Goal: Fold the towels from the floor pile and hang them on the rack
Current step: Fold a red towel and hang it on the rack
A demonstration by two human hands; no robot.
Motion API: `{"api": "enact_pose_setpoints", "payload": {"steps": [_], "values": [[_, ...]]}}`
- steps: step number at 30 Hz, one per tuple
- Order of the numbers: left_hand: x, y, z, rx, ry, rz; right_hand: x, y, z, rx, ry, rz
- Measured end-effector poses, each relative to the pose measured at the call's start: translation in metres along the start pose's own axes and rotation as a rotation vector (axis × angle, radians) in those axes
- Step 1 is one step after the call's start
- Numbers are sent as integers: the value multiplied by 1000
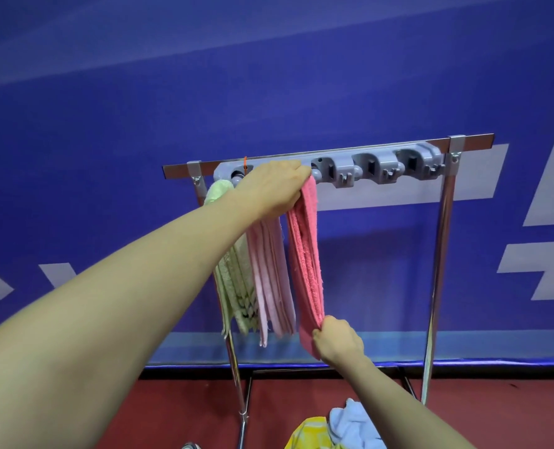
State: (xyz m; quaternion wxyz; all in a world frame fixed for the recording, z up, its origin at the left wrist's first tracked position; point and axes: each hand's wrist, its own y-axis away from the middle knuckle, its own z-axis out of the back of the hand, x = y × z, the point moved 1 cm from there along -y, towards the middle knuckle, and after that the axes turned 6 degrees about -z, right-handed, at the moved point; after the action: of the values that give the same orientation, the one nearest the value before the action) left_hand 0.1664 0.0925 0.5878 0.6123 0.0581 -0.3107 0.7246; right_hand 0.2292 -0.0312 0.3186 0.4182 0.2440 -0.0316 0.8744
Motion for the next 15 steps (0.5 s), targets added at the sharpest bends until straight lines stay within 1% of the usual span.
{"api": "enact_pose_setpoints", "payload": {"steps": [3, 9, 11, 13, 15], "values": [[4, -1, 2, 53, 39, -18, -3, -2, 0, 4, 12, -13], [4, 4, 6, 86, 70, -49, -4, 0, -4, 20, 4, -15], [2, 9, 6, 70, 84, -28, -5, 1, -7, 35, 10, -16], [-2, 16, 2, 19, 94, -4, -6, 3, -11, 47, 0, -19], [-7, 21, -3, 6, 69, 24, -7, 5, -13, 50, -16, -19]]}}
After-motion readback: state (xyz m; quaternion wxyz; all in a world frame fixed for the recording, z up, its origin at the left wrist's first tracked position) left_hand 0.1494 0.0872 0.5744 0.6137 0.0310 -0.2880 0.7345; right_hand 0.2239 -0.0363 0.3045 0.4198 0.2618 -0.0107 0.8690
